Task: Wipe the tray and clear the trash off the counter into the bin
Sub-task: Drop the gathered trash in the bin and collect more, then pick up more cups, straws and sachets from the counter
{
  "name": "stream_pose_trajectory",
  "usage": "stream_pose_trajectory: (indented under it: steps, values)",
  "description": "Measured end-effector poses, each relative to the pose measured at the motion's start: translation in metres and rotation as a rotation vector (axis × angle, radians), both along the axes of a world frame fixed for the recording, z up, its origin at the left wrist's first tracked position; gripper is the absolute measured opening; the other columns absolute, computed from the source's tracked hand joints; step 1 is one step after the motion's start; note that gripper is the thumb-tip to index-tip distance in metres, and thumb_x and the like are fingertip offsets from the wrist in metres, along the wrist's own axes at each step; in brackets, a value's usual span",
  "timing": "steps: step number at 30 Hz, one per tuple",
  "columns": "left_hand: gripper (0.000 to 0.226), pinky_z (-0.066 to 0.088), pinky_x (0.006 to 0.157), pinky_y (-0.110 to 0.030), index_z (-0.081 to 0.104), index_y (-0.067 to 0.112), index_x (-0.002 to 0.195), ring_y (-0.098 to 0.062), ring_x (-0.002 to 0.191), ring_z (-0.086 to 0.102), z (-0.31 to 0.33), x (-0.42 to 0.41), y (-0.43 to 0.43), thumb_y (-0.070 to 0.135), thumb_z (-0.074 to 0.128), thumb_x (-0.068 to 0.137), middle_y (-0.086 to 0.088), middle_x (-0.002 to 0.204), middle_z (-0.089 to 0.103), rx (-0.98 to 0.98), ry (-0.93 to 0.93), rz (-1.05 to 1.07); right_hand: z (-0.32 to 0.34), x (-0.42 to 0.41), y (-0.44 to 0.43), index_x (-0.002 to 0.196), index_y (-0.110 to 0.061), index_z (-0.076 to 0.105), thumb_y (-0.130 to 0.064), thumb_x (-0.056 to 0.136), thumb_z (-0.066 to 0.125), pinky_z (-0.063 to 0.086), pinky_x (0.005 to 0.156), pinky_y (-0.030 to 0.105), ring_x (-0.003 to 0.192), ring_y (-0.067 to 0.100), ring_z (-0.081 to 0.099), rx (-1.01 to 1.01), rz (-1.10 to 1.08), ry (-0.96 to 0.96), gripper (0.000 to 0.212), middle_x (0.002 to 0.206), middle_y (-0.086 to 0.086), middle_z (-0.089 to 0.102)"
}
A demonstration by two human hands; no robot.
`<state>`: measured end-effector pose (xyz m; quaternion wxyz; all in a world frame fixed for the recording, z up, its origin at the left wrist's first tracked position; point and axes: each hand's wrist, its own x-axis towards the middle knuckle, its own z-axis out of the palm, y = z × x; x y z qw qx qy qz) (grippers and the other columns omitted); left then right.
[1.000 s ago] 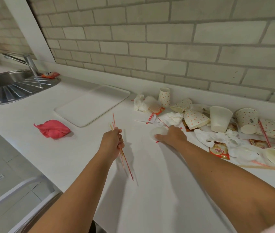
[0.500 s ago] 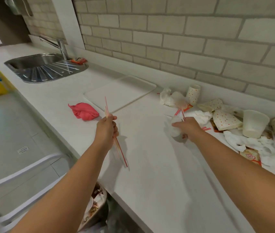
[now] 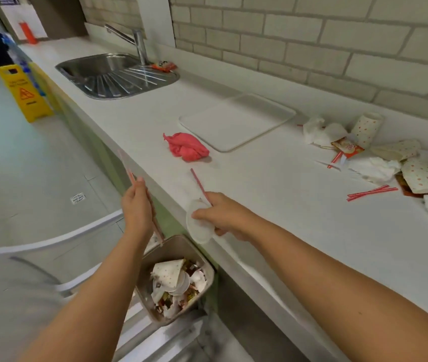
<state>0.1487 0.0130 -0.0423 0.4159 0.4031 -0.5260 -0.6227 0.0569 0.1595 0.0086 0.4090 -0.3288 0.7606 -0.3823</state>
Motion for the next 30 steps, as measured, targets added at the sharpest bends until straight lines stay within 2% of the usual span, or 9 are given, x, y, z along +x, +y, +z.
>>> stream_pose_trajectory:
  steps: [4, 8, 14, 18, 20, 22, 24, 28, 30]
  values:
    - [0.039, 0.027, 0.043, -0.021, 0.036, 0.019, 0.063, -0.006, 0.041, 0.029, -0.04, 0.027, -0.008, 0.033, 0.037, 0.1, 0.002, 0.055, 0.03, 0.038, -0.12, -0.012, -0.045, 0.041, -0.026, 0.128, -0.011, 0.047, -0.018, 0.09, 0.054, 0.051, 0.066, 0.026, 0.096, 0.024, 0.054, 0.158, 0.107, 0.057, 0.039, 0.115, 0.012, 0.055]
    - [0.038, 0.027, 0.05, -0.024, 0.037, 0.018, 0.065, -0.01, 0.05, 0.03, -0.083, 0.041, -0.003, 0.027, 0.031, 0.101, 0.002, 0.058, 0.031, 0.099, -0.196, -0.053, -0.085, 0.059, -0.044, 0.097, -0.011, 0.055, -0.011, 0.088, 0.051, 0.044, 0.059, 0.026, 0.067, 0.015, 0.051, 0.263, 0.035, 0.083, 0.01, 0.078, 0.003, 0.052]
    - [0.027, 0.042, 0.071, -0.03, 0.051, 0.011, 0.088, -0.018, 0.074, 0.051, -0.124, 0.062, 0.001, 0.022, 0.031, 0.101, -0.006, 0.077, 0.053, 0.117, -0.268, -0.12, -0.107, 0.067, -0.061, 0.135, -0.003, 0.04, -0.034, 0.093, 0.055, 0.041, 0.084, 0.029, 0.12, 0.029, 0.052, 0.332, -0.03, 0.146, 0.055, 0.133, 0.014, 0.05]
    - [0.028, 0.046, 0.06, -0.016, 0.058, 0.009, 0.098, -0.018, 0.087, 0.055, -0.147, 0.075, -0.006, 0.021, 0.034, 0.101, -0.006, 0.103, 0.06, 0.185, -0.371, -0.22, -0.115, 0.068, -0.07, 0.102, -0.011, 0.055, -0.013, 0.096, 0.041, 0.036, 0.055, 0.023, 0.076, 0.021, 0.05, 0.387, -0.059, 0.132, 0.015, 0.1, 0.013, 0.053]
    - [0.022, 0.049, 0.064, -0.021, 0.059, 0.014, 0.101, -0.02, 0.091, 0.056, -0.154, 0.079, -0.011, 0.012, 0.038, 0.099, -0.01, 0.114, 0.059, 0.254, -0.376, -0.287, -0.118, 0.069, -0.071, 0.072, -0.018, 0.044, -0.006, 0.093, 0.039, 0.035, 0.049, 0.021, 0.058, 0.015, 0.042, 0.436, -0.076, 0.123, 0.025, 0.079, 0.006, 0.048]
    - [0.029, 0.05, 0.079, -0.031, 0.061, 0.016, 0.102, -0.024, 0.103, 0.055, -0.155, 0.081, -0.014, -0.003, 0.041, 0.091, -0.011, 0.12, 0.058, 0.302, -0.367, -0.334, -0.116, 0.072, -0.072, 0.096, -0.013, 0.055, -0.012, 0.096, 0.04, 0.045, 0.064, 0.027, 0.069, 0.019, 0.053, 0.456, -0.019, 0.095, 0.015, 0.088, 0.01, 0.057]
    - [0.041, 0.048, 0.089, -0.036, 0.061, 0.013, 0.106, -0.026, 0.111, 0.052, -0.147, 0.082, -0.016, -0.013, 0.04, 0.082, -0.01, 0.12, 0.056, 0.33, -0.402, -0.365, -0.113, 0.075, -0.071, 0.134, -0.005, 0.045, -0.021, 0.099, 0.04, 0.045, 0.083, 0.031, 0.101, 0.026, 0.057, 0.494, 0.053, 0.101, 0.039, 0.124, 0.016, 0.055]
    - [0.048, 0.048, 0.096, -0.046, 0.064, 0.012, 0.096, -0.032, 0.108, 0.056, -0.137, 0.081, -0.021, -0.017, 0.035, 0.071, -0.016, 0.116, 0.06, 0.331, -0.391, -0.354, -0.11, 0.076, -0.073, 0.123, -0.003, 0.052, -0.011, 0.093, 0.041, 0.039, 0.061, 0.028, 0.079, 0.022, 0.055, 0.461, 0.068, 0.083, 0.033, 0.111, 0.016, 0.058]
    - [0.044, 0.049, 0.084, -0.043, 0.063, 0.009, 0.089, -0.034, 0.096, 0.058, -0.129, 0.076, -0.022, -0.019, 0.034, 0.072, -0.021, 0.107, 0.061, 0.324, -0.342, -0.347, -0.099, 0.074, -0.071, 0.135, -0.003, 0.044, -0.008, 0.094, 0.04, 0.04, 0.066, 0.026, 0.097, 0.026, 0.059, 0.453, 0.07, 0.106, 0.041, 0.129, 0.016, 0.053]
